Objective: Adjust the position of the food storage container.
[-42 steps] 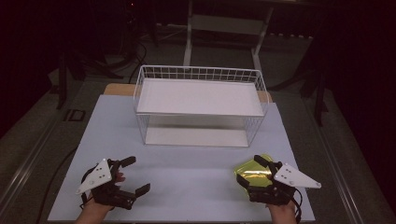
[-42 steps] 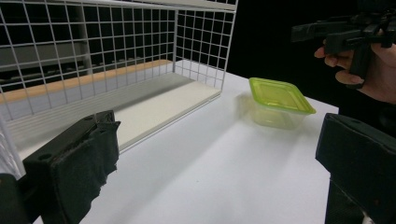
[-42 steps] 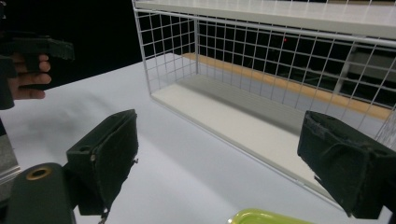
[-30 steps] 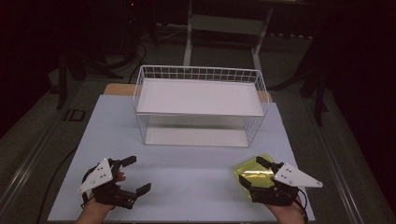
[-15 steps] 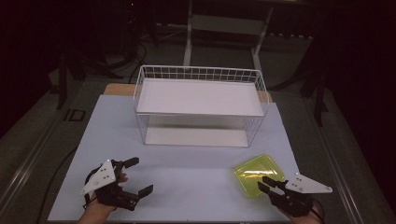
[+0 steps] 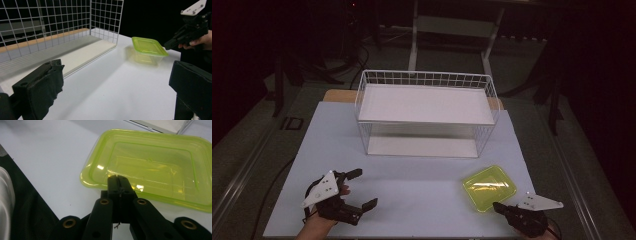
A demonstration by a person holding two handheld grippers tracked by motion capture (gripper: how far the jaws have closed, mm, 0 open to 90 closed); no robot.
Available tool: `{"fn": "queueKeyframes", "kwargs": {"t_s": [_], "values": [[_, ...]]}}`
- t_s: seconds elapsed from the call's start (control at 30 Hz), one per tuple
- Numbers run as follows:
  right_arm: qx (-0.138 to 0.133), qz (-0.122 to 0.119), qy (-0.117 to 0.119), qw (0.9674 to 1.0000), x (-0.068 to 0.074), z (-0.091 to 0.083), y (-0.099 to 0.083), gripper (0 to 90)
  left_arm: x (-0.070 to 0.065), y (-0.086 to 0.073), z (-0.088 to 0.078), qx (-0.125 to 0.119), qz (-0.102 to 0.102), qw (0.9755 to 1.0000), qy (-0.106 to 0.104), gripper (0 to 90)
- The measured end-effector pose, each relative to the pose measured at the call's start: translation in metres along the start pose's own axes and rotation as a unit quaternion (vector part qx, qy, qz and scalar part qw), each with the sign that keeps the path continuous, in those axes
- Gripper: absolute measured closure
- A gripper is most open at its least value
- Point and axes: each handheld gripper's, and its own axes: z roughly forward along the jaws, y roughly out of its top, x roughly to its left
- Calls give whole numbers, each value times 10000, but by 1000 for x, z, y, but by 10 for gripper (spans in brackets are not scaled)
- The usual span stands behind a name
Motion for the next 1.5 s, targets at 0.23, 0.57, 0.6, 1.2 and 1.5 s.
{"fn": "queueKeyframes", "kwargs": {"t_s": [0.23, 0.57, 0.6, 1.2, 1.5], "values": [[32, -81, 109, 9999, -2, 7, 5, 900, 1, 0, 0, 2, 8, 10000, -1, 0], [124, -201, 300, 9993, -4, 21, 18, 900, 0, 0, 0, 17, 37, 10000, -18, 0], [133, -224, 294, 9992, -4, 23, 19, 900, 0, 0, 0, 11, 34, 10000, -23, 0], [54, -323, 226, 9992, -15, 29, 31, 899, 0, -1, 1, 33, 21, 10000, -64, 0], [-107, -125, -583, 9982, -58, -3, 26, 900, 0, -2, 2, 37, 9, 10000, -75, 0]]}}
